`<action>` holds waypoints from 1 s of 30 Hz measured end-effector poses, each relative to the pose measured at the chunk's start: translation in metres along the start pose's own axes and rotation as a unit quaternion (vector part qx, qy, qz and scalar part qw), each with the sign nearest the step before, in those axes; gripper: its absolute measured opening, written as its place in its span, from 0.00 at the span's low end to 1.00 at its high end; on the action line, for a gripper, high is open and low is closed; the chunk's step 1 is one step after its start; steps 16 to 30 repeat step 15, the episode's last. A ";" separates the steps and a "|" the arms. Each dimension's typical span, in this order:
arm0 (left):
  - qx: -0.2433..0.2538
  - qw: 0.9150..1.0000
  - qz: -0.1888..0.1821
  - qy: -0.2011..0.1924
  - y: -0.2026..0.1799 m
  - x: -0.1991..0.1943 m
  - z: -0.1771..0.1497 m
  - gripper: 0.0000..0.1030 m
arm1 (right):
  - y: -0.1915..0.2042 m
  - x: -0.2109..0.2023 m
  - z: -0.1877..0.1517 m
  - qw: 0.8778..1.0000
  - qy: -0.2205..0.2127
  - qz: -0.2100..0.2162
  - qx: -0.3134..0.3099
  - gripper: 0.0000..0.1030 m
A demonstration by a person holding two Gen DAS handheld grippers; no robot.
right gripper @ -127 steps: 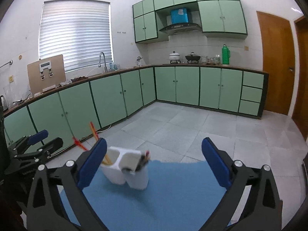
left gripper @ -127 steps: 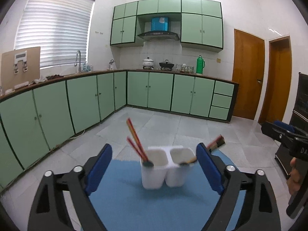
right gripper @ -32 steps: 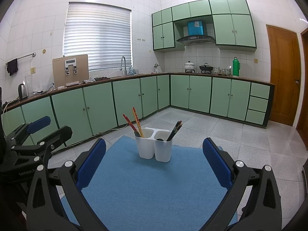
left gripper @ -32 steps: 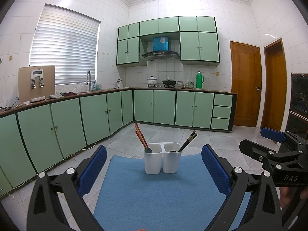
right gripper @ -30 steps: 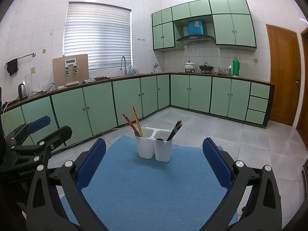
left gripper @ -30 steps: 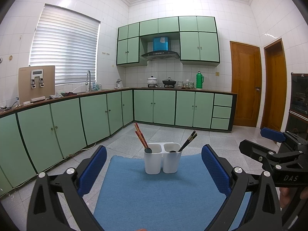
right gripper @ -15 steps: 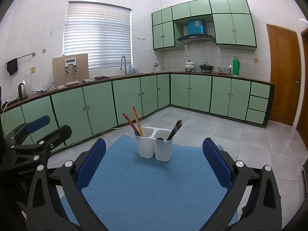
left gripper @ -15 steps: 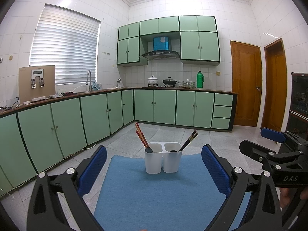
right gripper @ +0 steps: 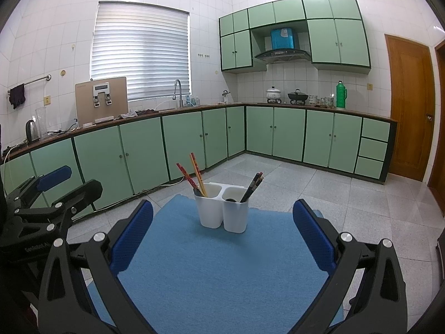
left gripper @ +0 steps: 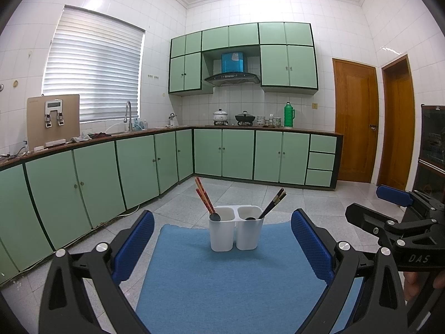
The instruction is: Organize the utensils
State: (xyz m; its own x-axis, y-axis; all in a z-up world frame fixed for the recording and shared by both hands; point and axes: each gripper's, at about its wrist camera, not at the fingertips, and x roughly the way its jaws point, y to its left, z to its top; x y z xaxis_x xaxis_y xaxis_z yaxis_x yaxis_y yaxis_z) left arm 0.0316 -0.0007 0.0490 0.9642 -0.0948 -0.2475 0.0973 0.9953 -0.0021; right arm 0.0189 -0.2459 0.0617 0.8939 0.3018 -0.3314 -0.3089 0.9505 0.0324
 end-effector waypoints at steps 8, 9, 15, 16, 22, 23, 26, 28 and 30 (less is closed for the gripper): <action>-0.001 1.000 -0.004 0.001 0.002 0.003 0.001 0.94 | 0.000 0.001 -0.001 1.000 0.001 0.000 0.001 0.95; 0.000 1.000 -0.004 0.001 0.002 0.003 0.001 0.94 | 0.000 0.002 -0.003 1.000 0.001 0.000 0.001 0.95; 0.000 1.000 -0.002 0.001 0.002 0.003 0.001 0.94 | -0.001 0.002 -0.003 1.000 0.002 0.000 0.001 0.95; 0.000 1.000 -0.002 0.001 0.002 0.003 0.001 0.94 | -0.001 0.002 -0.003 1.000 0.002 0.000 0.001 0.95; 0.000 1.000 -0.002 0.001 0.002 0.003 0.001 0.94 | -0.001 0.002 -0.003 1.000 0.002 0.000 0.001 0.95; 0.000 1.000 -0.002 0.001 0.002 0.003 0.001 0.94 | -0.001 0.002 -0.003 1.000 0.002 0.000 0.001 0.95; 0.000 1.000 -0.002 0.001 0.002 0.003 0.001 0.94 | -0.001 0.002 -0.003 1.000 0.002 0.000 0.001 0.95; 0.000 1.000 -0.002 0.001 0.002 0.003 0.001 0.94 | -0.001 0.002 -0.003 1.000 0.002 0.000 0.001 0.95; 0.000 1.000 -0.002 0.001 0.002 0.003 0.001 0.94 | -0.001 0.002 -0.003 1.000 0.002 0.000 0.001 0.95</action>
